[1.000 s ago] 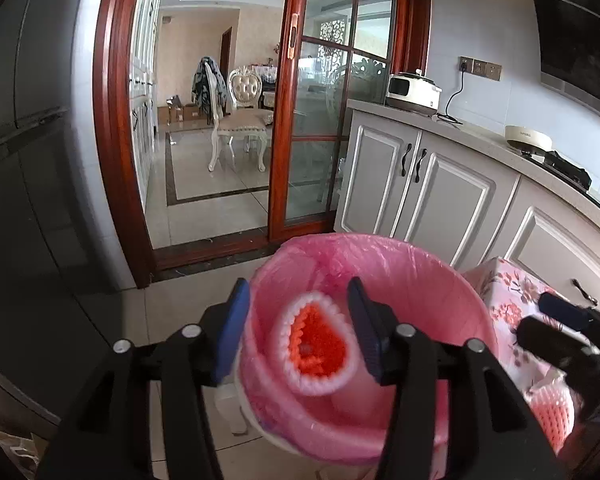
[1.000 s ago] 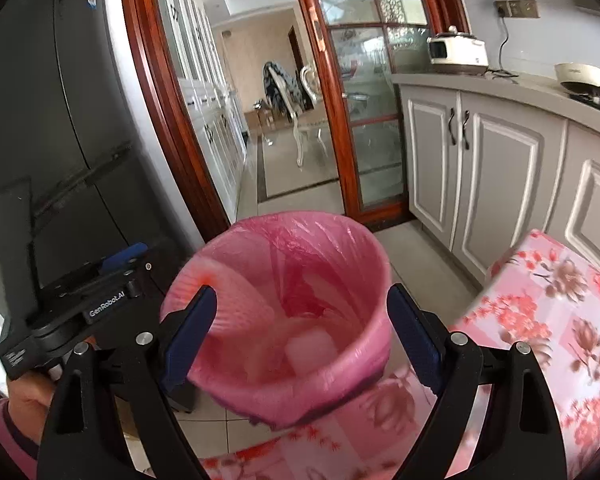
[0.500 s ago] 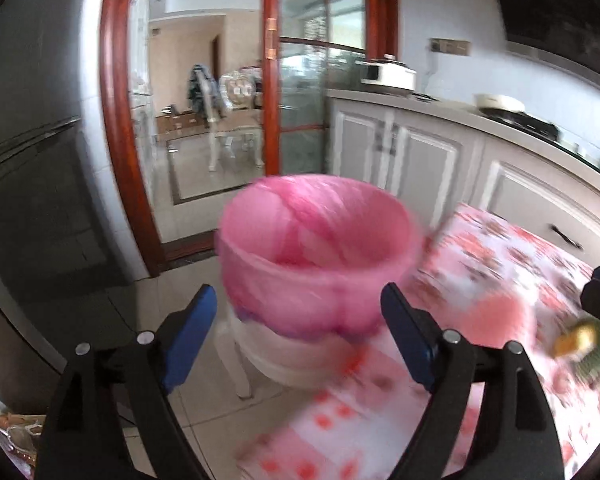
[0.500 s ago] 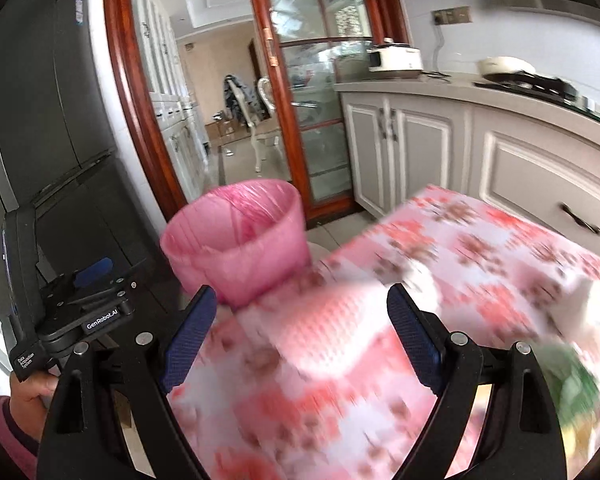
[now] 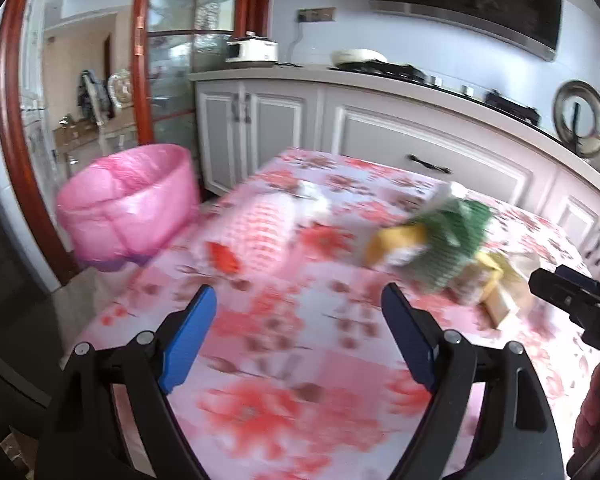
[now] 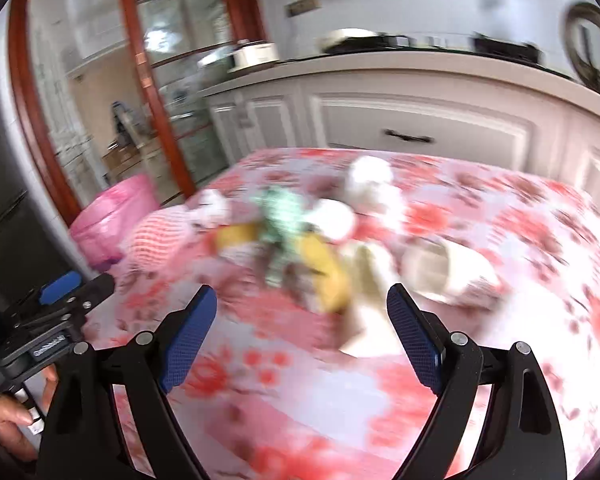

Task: Collect trash
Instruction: 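Grasp a second white foam block with the right tool while the left tool returns to the table, then grasp the green zigzag cloth with the left tool, then carry the cloth and foam block over the pink bin and open both tools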

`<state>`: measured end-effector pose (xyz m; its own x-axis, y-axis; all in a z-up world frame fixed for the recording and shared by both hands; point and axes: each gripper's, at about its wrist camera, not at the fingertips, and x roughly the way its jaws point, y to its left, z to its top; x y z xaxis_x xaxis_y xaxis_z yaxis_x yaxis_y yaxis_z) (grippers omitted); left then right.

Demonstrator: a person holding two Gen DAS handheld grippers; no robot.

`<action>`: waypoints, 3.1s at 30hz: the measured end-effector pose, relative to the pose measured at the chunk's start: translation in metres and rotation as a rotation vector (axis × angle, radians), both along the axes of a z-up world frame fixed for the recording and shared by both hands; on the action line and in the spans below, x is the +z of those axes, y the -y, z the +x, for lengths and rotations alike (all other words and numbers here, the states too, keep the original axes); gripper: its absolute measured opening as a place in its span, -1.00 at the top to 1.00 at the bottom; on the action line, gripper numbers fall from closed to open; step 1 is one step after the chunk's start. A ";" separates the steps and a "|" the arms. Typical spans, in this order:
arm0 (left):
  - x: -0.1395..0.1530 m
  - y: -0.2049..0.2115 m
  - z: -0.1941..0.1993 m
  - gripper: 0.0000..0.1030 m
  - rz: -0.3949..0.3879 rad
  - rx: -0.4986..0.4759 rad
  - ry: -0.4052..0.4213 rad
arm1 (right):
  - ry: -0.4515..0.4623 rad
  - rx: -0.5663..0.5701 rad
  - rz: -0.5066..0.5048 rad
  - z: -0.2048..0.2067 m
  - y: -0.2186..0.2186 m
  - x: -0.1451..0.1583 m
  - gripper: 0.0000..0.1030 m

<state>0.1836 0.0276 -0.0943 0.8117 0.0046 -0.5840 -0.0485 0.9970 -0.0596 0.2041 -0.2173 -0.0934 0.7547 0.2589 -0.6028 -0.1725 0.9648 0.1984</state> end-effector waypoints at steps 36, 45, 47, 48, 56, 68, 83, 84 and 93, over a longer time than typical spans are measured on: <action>-0.010 0.067 0.012 -0.61 0.096 -0.126 -0.017 | -0.136 -0.320 -0.014 0.019 0.116 -0.058 -0.18; -0.004 0.100 0.052 -0.61 0.041 -0.140 0.016 | -0.094 -0.311 0.048 0.001 0.121 -0.048 -0.17; -0.004 0.109 0.068 -0.60 0.033 -0.137 0.027 | -0.081 -0.305 0.052 -0.003 0.119 -0.044 -0.17; -0.004 0.113 0.075 -0.60 0.033 -0.136 0.032 | -0.073 -0.300 0.053 -0.005 0.119 -0.042 -0.17; -0.010 0.134 0.117 -0.28 0.067 -0.139 0.044 | -0.039 -0.273 0.064 -0.014 0.112 -0.030 -0.17; -0.006 0.108 0.066 0.90 0.029 -0.237 0.051 | -0.010 -0.222 0.080 -0.023 0.099 -0.022 -0.17; 0.023 0.076 -0.013 0.90 0.092 -0.187 0.126 | 0.001 -0.032 0.089 -0.024 0.045 -0.013 -0.17; 0.025 0.073 -0.018 0.90 0.086 -0.182 0.132 | 0.003 -0.023 0.086 -0.025 0.041 -0.012 -0.17; 0.035 0.060 -0.044 0.90 0.090 -0.199 0.168 | 0.027 0.007 0.077 -0.044 0.017 0.001 -0.17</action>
